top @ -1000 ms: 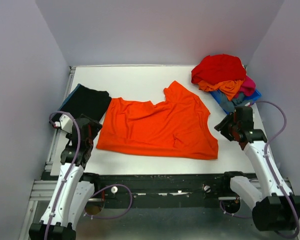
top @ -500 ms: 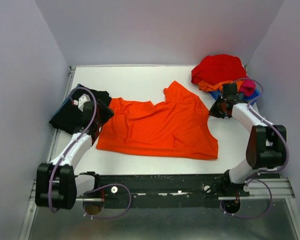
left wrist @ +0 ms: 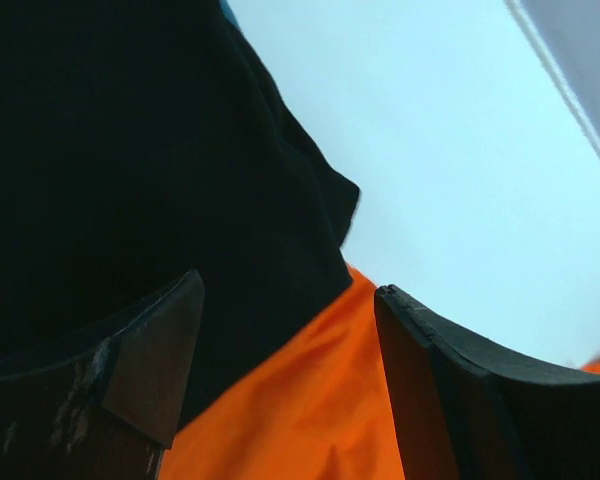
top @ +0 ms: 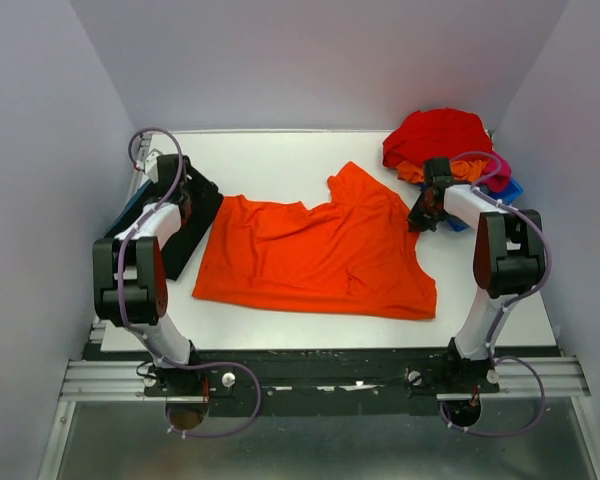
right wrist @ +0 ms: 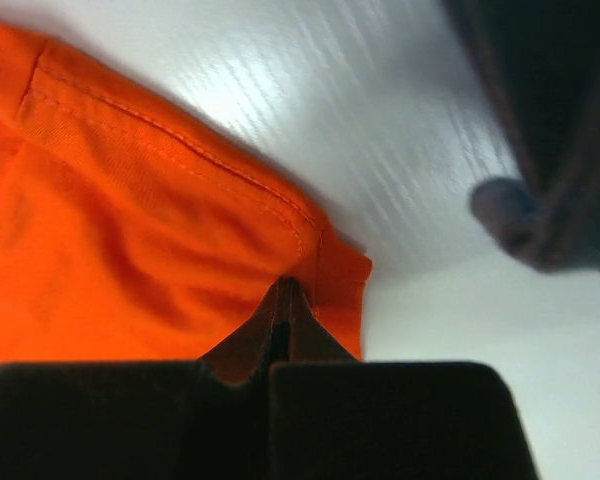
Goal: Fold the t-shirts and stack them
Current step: Fold the flattened tshirt in 1/3 of the way
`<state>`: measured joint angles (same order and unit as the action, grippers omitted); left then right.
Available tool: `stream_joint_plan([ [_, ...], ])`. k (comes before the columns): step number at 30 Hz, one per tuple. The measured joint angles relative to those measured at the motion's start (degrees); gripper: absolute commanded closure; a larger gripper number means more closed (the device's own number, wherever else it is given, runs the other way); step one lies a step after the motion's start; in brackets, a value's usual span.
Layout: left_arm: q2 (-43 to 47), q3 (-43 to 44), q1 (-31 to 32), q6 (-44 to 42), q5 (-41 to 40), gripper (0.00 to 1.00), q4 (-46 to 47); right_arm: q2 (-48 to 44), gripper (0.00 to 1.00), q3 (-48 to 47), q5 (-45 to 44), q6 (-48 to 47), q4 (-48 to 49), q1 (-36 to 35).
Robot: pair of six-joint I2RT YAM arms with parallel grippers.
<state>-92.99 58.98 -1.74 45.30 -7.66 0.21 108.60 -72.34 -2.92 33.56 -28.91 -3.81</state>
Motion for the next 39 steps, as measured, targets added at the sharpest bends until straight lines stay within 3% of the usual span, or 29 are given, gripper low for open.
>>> stream_joint_plan([
  [9, -17.4, 15.19, -3.54, 0.92, 1.03, 0.19, -10.1, 0.79, 0.99, -2.21, -3.56, 0.85, -5.62, 0.0],
  [23, -21.0, 20.04, -6.62, 0.66, 0.66, 0.16, -12.48, 1.99, 0.96, -6.32, -11.74, 0.02, -11.02, 0.02],
  [29, -17.94, 16.98, -5.6, -3.02, 2.14, 0.09, -8.59, -7.76, 0.92, -1.79, -11.78, -0.85, -8.35, 0.0],
  [34, -14.05, 17.29, -3.5, -6.95, 3.39, 0.2, -8.04, -15.93, 0.92, 0.7, -9.11, -2.51, -2.12, -0.24],
  [39, -11.69, 17.38, 0.9, -8.98, 4.11, 0.34, -8.04, -16.35, 0.93, 1.68, -5.81, -3.37, 1.66, -1.18],
])
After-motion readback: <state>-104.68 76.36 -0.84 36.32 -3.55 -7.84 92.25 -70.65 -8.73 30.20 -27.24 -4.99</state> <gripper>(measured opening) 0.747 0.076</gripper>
